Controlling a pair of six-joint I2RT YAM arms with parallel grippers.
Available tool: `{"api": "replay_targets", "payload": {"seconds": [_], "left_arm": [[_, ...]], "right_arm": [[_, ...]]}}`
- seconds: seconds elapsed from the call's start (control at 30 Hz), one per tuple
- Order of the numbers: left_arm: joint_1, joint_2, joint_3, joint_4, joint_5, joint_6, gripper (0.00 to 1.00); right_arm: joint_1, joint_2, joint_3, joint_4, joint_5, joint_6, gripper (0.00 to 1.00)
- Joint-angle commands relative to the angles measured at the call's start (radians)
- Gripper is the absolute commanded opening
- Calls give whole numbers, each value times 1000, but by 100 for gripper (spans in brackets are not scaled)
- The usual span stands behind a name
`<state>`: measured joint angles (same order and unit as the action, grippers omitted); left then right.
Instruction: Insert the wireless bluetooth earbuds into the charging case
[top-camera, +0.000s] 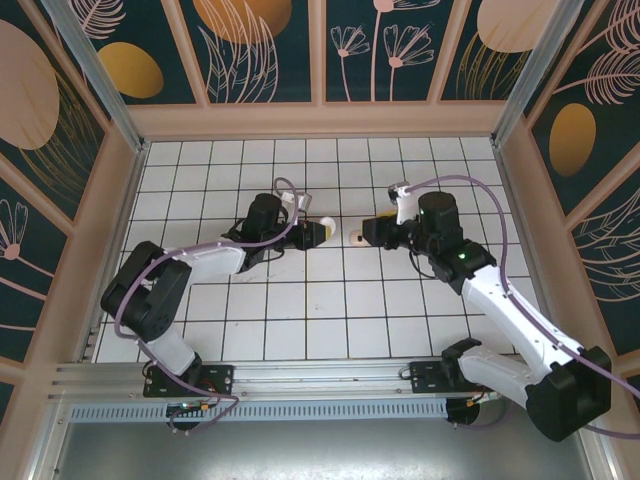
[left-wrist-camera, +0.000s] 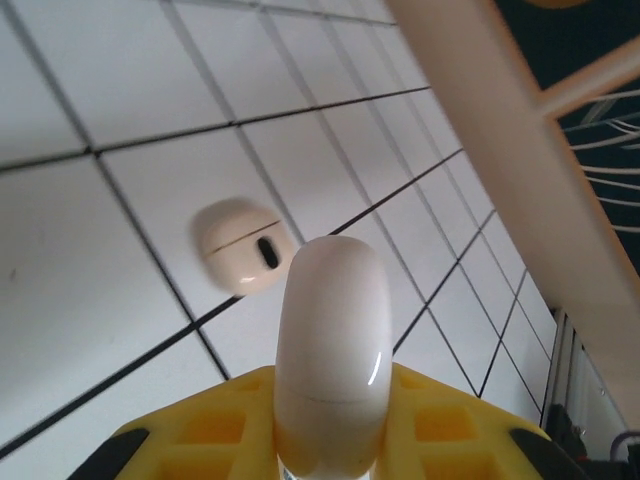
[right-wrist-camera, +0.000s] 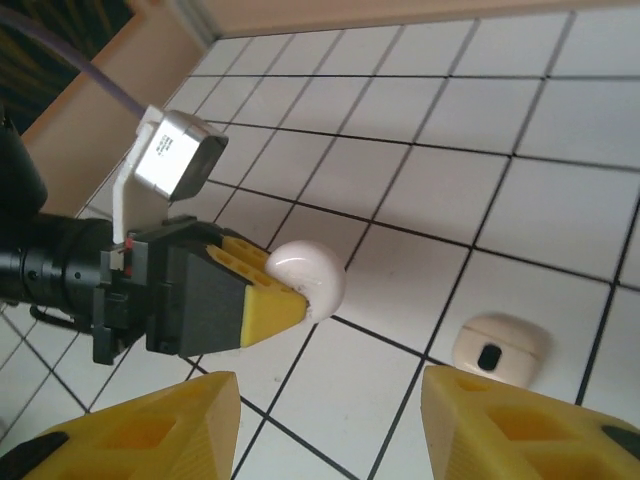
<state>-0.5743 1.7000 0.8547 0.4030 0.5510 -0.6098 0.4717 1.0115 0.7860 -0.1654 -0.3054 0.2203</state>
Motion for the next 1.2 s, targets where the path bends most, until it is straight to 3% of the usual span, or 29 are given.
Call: {"api": "replay_targets", "payload": {"seconds": [0.0, 0.33, 0.73, 0.97, 1.07, 1.1, 1.17], "left_arm": [[4, 76, 89, -126, -45, -116, 22], [4, 252, 254, -272, -32, -128, 25], [4, 325, 322, -385, -99, -106, 33], [23, 248, 305, -464, -211, -56, 55], [64, 152, 272, -490, -297, -23, 80], [89, 109, 255, -496, -339, -8, 98], [145, 24, 215, -504, -422, 23, 99]], "right_arm": [[-4, -38, -43, 55, 84, 205, 51], [-2, -54, -67, 33, 114, 275, 50], [2, -74, -75, 21, 116, 285, 49], [-1, -82, -62, -8, 181, 273, 55], [-19, -83, -64, -7, 278, 233, 62], [-31, -82, -68, 1, 313, 212, 67], [-63, -79, -81, 32, 401, 166, 79]]}}
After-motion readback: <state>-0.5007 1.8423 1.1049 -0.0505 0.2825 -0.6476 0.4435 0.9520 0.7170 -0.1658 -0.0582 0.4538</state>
